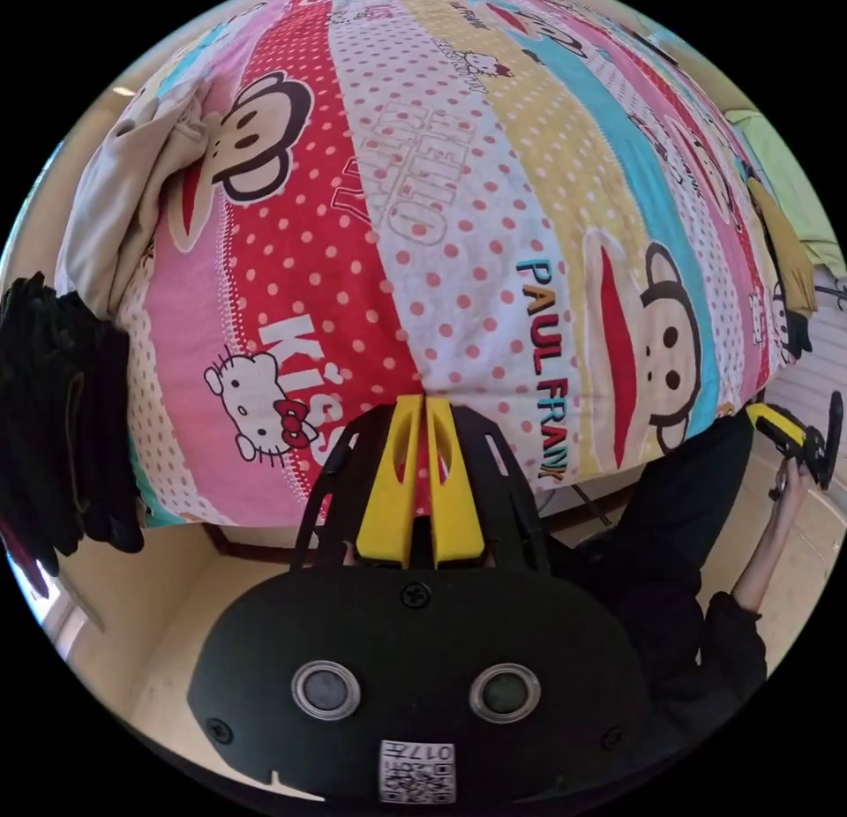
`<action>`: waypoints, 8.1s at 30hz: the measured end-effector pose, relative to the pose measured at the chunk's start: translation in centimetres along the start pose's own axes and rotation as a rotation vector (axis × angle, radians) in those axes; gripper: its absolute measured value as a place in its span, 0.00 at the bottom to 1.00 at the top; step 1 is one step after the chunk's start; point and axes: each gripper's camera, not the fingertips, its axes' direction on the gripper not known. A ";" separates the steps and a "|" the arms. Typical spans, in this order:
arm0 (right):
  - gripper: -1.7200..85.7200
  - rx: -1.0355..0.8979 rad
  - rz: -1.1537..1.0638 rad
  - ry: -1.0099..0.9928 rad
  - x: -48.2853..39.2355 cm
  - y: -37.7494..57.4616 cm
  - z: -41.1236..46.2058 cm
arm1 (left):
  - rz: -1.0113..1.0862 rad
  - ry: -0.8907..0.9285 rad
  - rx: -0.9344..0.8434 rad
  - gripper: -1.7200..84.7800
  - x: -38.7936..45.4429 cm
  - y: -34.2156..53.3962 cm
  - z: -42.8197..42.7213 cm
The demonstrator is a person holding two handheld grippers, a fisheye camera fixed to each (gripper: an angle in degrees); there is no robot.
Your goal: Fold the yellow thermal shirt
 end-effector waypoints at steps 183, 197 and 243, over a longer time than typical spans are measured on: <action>0.07 0.059 -0.029 -0.670 0.9 -2.1 6.2 | 0.340 0.420 0.377 0.07 16.0 7.1 3.8; 0.17 0.286 -0.070 -0.321 -9.3 -10.1 0.8 | -0.170 0.261 0.592 0.05 -10.1 28.2 1.3; 0.17 0.415 0.052 0.006 -3.5 1.2 -11.2 | -0.283 0.321 0.618 0.11 -19.7 33.9 -3.9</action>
